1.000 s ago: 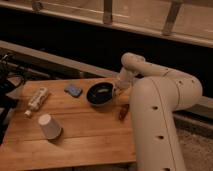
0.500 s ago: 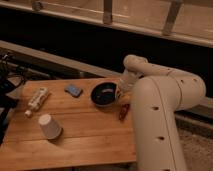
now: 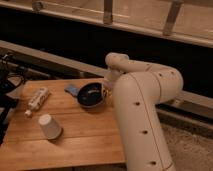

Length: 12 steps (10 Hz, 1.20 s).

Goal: Drag the ceramic bowl in a circle

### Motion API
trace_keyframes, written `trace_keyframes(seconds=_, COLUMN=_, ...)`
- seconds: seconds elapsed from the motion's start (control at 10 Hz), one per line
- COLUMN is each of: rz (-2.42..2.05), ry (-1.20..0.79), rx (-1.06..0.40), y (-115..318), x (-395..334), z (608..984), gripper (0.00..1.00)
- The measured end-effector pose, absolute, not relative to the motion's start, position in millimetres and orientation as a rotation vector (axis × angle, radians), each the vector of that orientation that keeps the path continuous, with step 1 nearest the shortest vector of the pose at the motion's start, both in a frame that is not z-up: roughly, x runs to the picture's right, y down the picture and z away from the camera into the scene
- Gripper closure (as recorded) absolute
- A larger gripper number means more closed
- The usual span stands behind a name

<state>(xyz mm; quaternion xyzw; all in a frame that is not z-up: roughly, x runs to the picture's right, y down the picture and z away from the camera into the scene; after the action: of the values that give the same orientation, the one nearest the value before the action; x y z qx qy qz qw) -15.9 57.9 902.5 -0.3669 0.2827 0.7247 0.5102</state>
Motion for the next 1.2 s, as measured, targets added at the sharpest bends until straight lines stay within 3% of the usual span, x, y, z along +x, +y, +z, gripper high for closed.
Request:
trace_keyframes(seconds=0.4, rz=1.670, ry=0.683, rx=-0.883, y=57.3, x=-66.9, z=899.1, gripper=0.99)
trace_keyframes(seconds=1.2, rz=1.593, ry=0.707, rx=-0.884, y=84.8, x=-97.8, z=866.2, gripper=0.97)
